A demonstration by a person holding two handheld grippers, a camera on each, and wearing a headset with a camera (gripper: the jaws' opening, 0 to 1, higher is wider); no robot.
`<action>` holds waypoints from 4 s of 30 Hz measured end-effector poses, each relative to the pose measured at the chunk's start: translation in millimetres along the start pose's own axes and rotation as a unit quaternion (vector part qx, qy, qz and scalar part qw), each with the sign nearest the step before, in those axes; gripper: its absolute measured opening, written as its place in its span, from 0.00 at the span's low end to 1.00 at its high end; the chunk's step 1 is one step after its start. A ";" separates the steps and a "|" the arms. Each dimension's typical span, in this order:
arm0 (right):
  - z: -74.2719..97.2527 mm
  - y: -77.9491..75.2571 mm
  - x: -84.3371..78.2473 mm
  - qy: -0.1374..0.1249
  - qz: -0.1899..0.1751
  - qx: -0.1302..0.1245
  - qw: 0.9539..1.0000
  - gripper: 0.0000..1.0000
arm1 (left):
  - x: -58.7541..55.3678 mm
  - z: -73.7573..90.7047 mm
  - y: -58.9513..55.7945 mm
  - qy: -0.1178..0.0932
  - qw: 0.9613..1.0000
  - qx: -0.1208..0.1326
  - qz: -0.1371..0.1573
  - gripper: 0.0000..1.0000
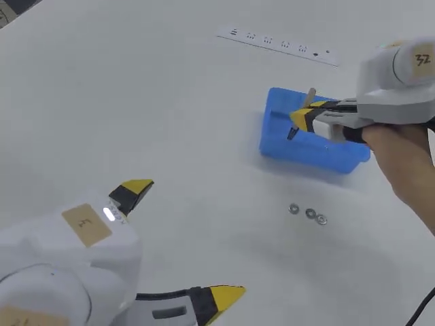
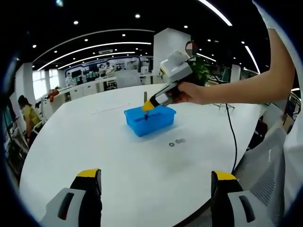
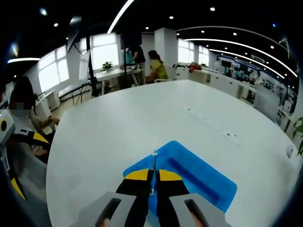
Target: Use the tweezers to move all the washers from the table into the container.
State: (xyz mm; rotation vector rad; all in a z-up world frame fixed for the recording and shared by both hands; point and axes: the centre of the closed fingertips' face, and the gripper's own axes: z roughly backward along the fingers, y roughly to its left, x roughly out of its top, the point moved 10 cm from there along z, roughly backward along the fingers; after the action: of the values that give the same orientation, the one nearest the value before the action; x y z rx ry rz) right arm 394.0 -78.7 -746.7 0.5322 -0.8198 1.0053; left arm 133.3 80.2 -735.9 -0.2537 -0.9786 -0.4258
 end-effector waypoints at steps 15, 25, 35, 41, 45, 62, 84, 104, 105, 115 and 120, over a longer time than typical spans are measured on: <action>1.6 6.7 -8.3 -0.002 0.005 -0.008 1.000 0.02 | -0.8 -0.6 -1.2 0.005 1.000 -0.004 -0.004 0.99; 14.8 5.7 3.6 -0.018 0.003 -0.019 1.000 0.02 | -0.6 -0.3 -0.8 0.004 1.000 -0.003 -0.005 0.99; 50.7 20.3 27.1 -0.084 -0.023 -0.016 0.996 0.02 | 0.7 0.9 -1.3 -0.002 1.000 -0.005 -0.008 0.99; 64.5 34.4 23.8 -0.089 -0.020 -0.010 0.996 0.01 | 0.1 0.7 -0.7 0.001 1.000 -0.002 -0.013 0.96; 66.5 30.6 16.7 -0.084 -0.017 -0.008 0.996 0.01 | 0.6 0.3 -1.8 -0.002 1.000 -0.010 -0.008 0.99; 63.6 54.9 -40.8 -0.056 -0.086 -0.003 0.995 0.02 | -1.1 -1.4 -2.8 0.008 1.000 -0.010 -0.012 0.98; 61.1 65.8 -58.3 -0.021 -0.070 -0.004 0.997 0.02 | -3.5 -2.2 -2.5 0.018 1.000 -0.009 -0.019 0.97; 60.3 68.4 -60.9 -0.021 -0.081 -0.002 0.996 0.02 | -3.9 -2.5 -2.8 0.022 0.999 -0.008 -0.023 0.96; 60.4 68.8 -60.8 -0.021 -0.081 -0.002 0.996 0.02 | -4.0 -2.5 -2.8 0.022 0.999 -0.008 -0.023 0.96; 61.3 72.1 -60.3 -0.021 -0.084 -0.003 0.996 0.02 | -4.1 -2.7 -2.9 0.024 0.999 -0.006 -0.026 0.95; 62.6 73.7 -61.3 -0.021 -0.080 -0.006 0.997 0.02 | -4.0 -2.7 -3.0 0.025 0.999 -0.006 -0.027 0.95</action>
State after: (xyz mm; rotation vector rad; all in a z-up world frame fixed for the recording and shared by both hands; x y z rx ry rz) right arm 288.7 -122.7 -756.8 0.6004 -0.8073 0.8446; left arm 132.0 77.4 -740.7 -0.2279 -0.9361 -0.4848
